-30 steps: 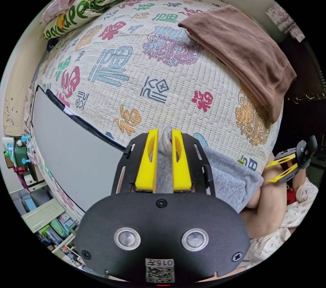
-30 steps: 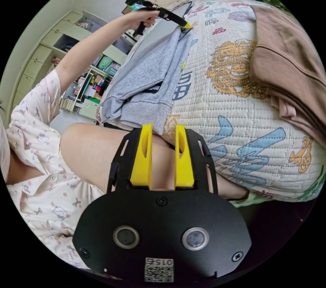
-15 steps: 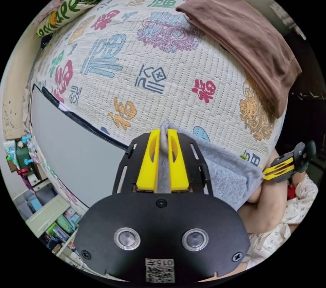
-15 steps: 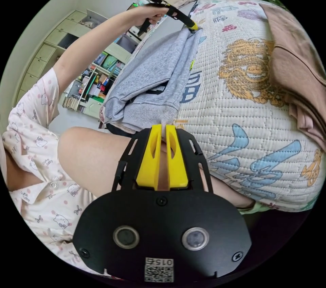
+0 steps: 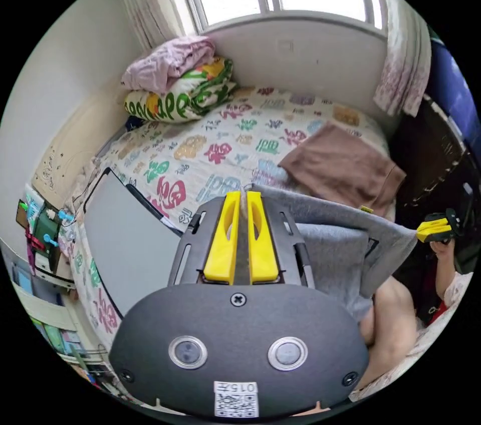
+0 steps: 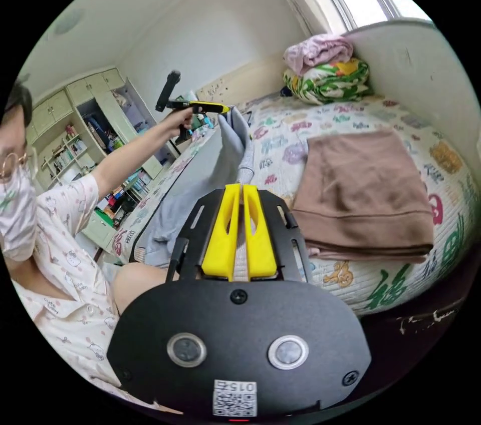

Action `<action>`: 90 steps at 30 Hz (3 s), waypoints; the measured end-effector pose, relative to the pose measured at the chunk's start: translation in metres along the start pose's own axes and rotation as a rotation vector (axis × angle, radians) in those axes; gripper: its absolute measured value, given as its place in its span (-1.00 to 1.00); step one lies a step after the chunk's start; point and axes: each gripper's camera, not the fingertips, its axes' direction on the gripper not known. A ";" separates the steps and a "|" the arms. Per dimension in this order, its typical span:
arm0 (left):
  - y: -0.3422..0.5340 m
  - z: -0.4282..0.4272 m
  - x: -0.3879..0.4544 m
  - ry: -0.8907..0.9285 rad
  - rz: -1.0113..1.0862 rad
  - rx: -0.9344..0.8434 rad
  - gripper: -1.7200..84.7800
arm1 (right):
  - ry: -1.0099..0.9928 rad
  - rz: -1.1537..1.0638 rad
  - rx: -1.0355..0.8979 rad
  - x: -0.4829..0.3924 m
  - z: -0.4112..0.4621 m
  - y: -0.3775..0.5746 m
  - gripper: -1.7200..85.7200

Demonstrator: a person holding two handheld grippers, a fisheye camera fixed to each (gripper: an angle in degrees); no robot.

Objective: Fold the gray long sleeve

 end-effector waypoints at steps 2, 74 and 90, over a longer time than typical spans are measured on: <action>0.014 -0.043 -0.017 0.040 -0.035 0.055 -0.92 | -0.040 -0.072 0.003 -0.010 0.000 0.010 -0.96; 0.055 -0.579 0.033 -0.025 -0.780 -0.034 -0.96 | -0.159 -1.208 -1.112 0.097 0.565 0.279 -0.94; 0.148 -0.729 -0.005 0.314 -1.097 0.293 -0.68 | -0.610 -0.574 -0.729 0.110 0.524 -0.039 -0.76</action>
